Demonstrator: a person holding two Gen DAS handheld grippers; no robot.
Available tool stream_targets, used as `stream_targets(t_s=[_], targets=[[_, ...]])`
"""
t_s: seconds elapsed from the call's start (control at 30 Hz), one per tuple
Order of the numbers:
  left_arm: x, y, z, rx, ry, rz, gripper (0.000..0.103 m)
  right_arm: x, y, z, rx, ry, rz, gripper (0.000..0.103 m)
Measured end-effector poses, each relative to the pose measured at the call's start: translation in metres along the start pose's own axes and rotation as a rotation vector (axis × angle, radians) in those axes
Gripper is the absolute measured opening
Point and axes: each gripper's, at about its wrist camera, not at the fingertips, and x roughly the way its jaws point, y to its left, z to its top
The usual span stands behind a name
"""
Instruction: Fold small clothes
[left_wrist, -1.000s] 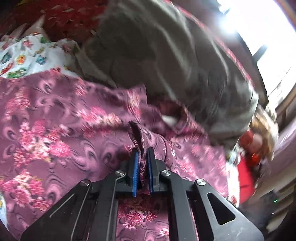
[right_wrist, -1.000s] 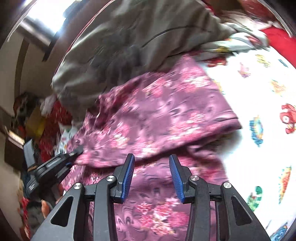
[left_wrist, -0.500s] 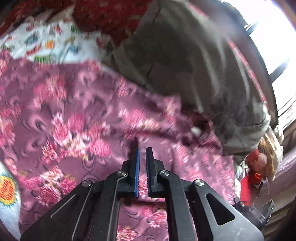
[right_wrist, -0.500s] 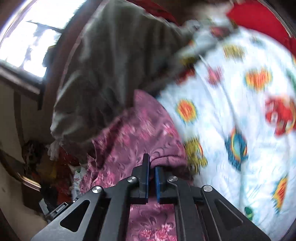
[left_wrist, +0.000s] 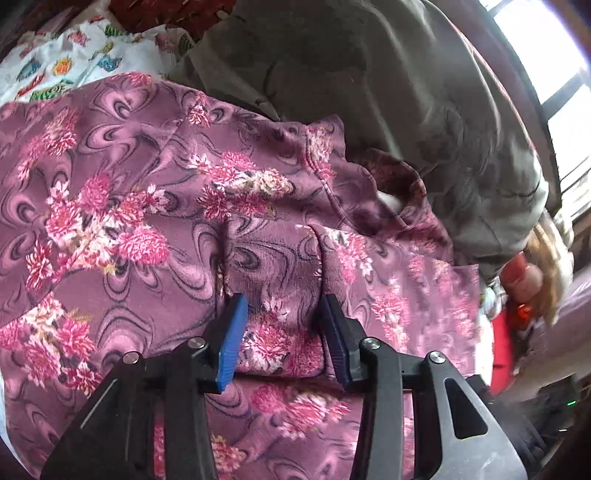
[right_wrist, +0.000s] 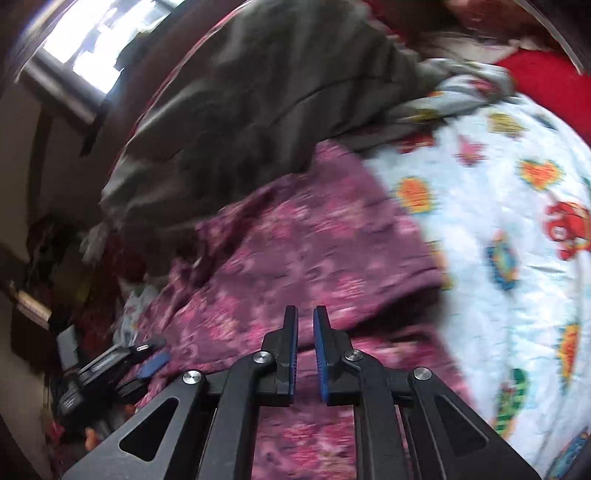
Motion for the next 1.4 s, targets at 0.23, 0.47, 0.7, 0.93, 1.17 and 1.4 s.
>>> stream_targets(t_s=[0.23, 0.47, 0.7, 0.93, 1.17, 1.4], targets=[[-0.036, 0.036, 0.015, -0.069, 0.005, -0.061, 0.039, 0.043, 0.080, -0.019, -0.206, 0.089, 0.091, 0.012], [-0.103, 0.145, 0.040, -0.200, -0.057, 0.010, 0.040, 0.104, 0.142, -0.045, -0.416, 0.211, 0.039, 0.026], [-0.163, 0.290, 0.072, -0.387, -0.113, 0.228, 0.045, 0.101, 0.199, -0.072, -0.545, 0.165, 0.072, 0.026], [-0.185, 0.393, 0.086, -0.630, -0.092, 0.179, 0.045, 0.133, 0.311, -0.155, -0.900, 0.295, 0.197, 0.026], [-0.173, 0.451, 0.094, -0.793, -0.065, 0.033, 0.046, 0.164, 0.385, -0.211, -1.057, 0.342, 0.265, 0.043], [-0.172, 0.467, 0.106, -0.845, -0.122, -0.053, 0.057, 0.216, 0.432, -0.243, -1.140, 0.376, 0.201, 0.043]])
